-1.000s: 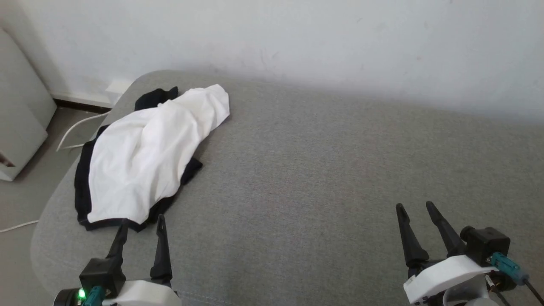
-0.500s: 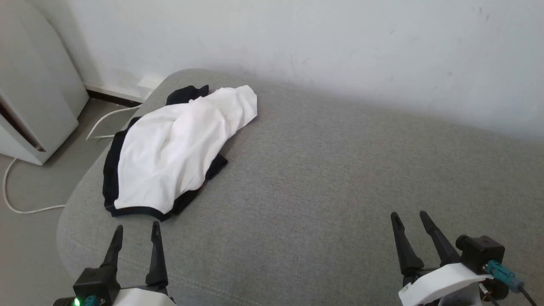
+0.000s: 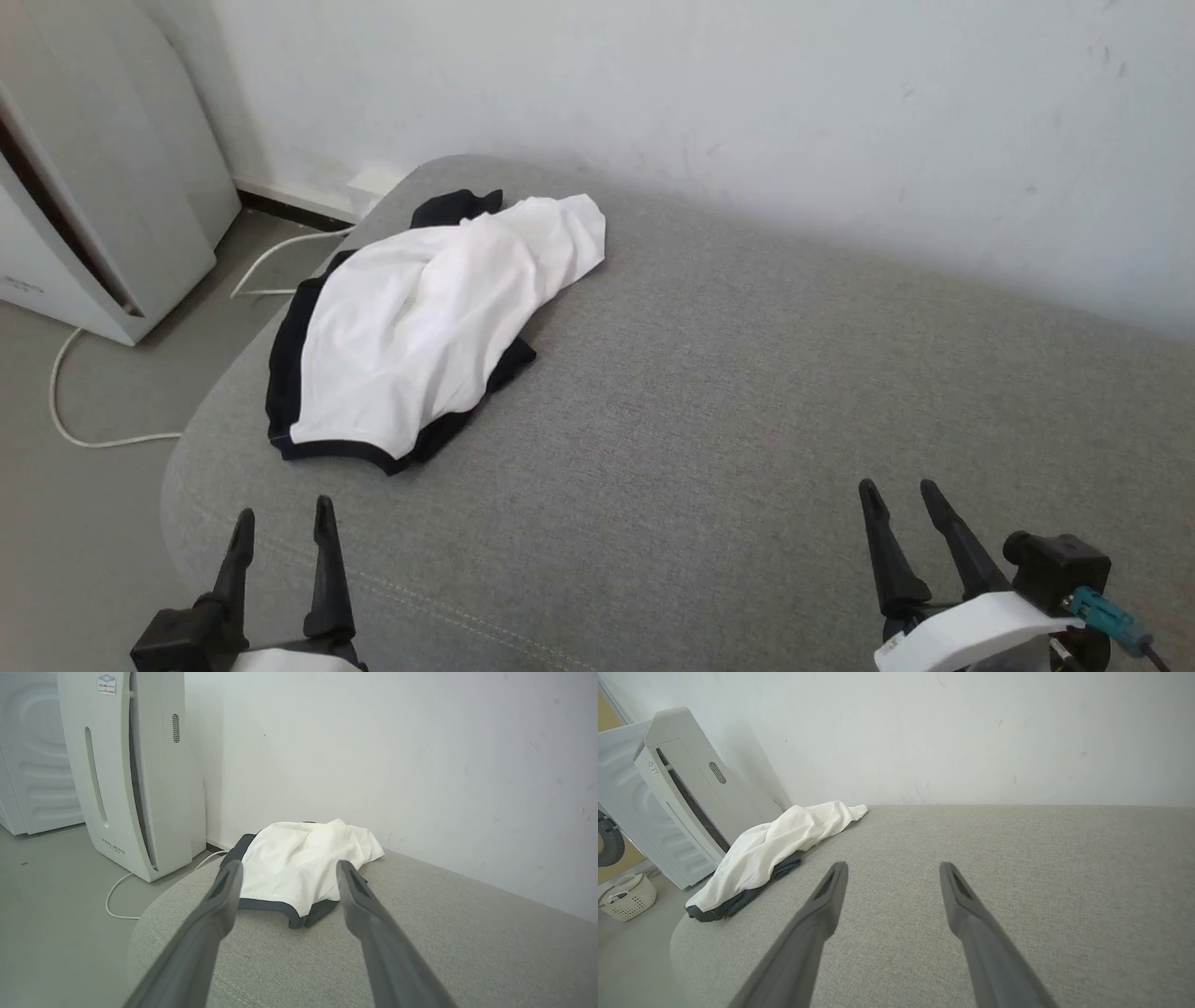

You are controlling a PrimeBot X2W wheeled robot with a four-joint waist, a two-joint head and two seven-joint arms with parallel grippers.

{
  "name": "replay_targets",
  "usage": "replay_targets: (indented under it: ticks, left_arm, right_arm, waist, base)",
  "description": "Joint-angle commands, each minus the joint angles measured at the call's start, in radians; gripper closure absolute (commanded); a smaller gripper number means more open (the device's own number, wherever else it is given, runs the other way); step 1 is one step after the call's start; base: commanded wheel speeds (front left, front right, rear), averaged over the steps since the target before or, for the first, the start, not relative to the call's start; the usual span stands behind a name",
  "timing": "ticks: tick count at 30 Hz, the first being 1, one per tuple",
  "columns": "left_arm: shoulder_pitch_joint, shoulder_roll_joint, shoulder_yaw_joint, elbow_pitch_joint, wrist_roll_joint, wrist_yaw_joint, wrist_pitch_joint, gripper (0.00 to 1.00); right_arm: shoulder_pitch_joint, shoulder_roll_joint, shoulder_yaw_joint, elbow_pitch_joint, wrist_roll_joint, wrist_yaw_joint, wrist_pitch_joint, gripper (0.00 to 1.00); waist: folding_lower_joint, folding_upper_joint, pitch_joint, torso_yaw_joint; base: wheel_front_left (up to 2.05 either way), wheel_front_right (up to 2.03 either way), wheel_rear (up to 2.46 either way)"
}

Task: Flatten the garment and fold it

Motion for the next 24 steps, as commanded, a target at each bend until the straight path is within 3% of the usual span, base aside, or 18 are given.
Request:
replay_targets:
  ticks: [1,6,11,17,21,24]
  left_arm:
    - [0.003,-0.005,0.002,-0.003,-0.030,-0.018,-0.011,0.00]
    - [-0.053,0.028,0.004,-0.058,-0.060,-0.040,0.058,0.00]
    - [-0.188,0.066,0.033,-0.148,-0.123,-0.034,0.188,0.00]
    - [-0.408,0.091,0.069,-0.141,-0.221,-0.007,0.340,0.00]
    - [-0.545,0.151,0.068,-0.071,-0.239,-0.012,0.444,0.00]
    - [-0.648,0.229,0.059,0.005,-0.207,-0.027,0.494,0.00]
  right_arm:
    - [0.012,0.002,0.000,0.008,0.014,-0.001,-0.012,0.00]
    - [0.016,0.002,-0.010,0.015,0.026,-0.001,-0.021,0.00]
    - [0.020,0.003,-0.030,0.023,0.039,-0.001,-0.031,0.00]
    - [0.017,0.003,-0.047,0.027,0.042,-0.001,-0.040,0.00]
    - [0.004,0.003,-0.055,0.022,0.024,-0.001,-0.040,0.00]
    - [-0.012,0.003,-0.058,0.016,0.003,-0.001,-0.040,0.00]
  waist:
    - [0.0001,0.0000,0.001,0.007]
    - [0.0001,0.0000,0.011,0.021]
    - [0.0001,0.0000,0.030,0.038]
    - [0.0001,0.0000,0.063,0.041]
    - [0.0001,0.0000,0.095,0.016]
    - [0.0001,0.0000,0.125,-0.015]
  base:
    - [0.00,0.00,0.00]
    - [0.00,0.00,0.00]
    - [0.00,0.00,0.00]
    - [0.00,0.00,0.00]
    - [0.00,0.00,0.00]
    - [0.00,0.00,0.00]
